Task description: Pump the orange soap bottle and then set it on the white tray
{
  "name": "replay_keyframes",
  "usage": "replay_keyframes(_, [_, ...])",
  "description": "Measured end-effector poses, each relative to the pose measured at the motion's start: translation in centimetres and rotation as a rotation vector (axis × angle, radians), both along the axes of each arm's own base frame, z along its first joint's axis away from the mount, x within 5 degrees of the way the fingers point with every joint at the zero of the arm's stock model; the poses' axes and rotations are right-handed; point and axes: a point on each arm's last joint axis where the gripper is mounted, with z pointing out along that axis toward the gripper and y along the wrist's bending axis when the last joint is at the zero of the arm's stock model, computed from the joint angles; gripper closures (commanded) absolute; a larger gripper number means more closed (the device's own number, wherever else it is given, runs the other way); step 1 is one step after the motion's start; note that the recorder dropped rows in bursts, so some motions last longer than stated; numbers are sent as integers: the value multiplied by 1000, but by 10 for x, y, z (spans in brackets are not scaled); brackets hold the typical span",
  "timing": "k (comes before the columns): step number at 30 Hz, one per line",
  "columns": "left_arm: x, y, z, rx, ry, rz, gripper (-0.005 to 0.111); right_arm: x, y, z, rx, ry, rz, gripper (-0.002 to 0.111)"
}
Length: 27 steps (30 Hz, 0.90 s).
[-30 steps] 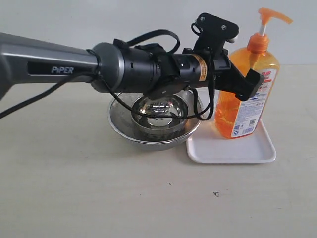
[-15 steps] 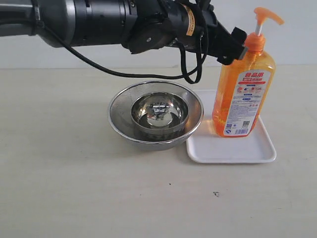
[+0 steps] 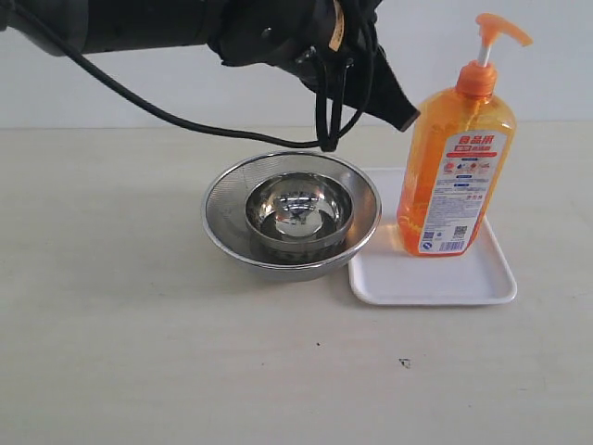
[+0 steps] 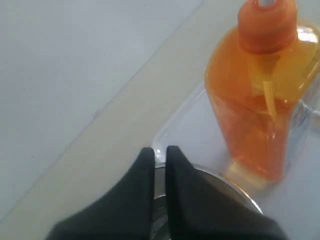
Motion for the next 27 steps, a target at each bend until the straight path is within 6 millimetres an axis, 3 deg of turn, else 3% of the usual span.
replay_keyframes(4, [6,4,2,31,-39,-33,102,32,22,-9,-85,16,-53,108])
replay_keyframes(9, [23,14,3,-85,-103,-78,102,66,46,-26,-121,23,-123,108])
replay_keyframes(14, [41,36,-10,-168,-143,-79,102,85,63,-46,-141,68,-130,108])
replay_keyframes(19, [59,47,-33,-273,-185,-103,102,88,64,-76,-139,96,-147,108])
replay_keyframes(24, [74,39,-72,-398,-182,-154,102,77,50,-105,-42,95,-234,108])
replay_keyframes(27, [79,33,-91,-492,-183,-212,102,75,43,-110,-37,80,-290,108])
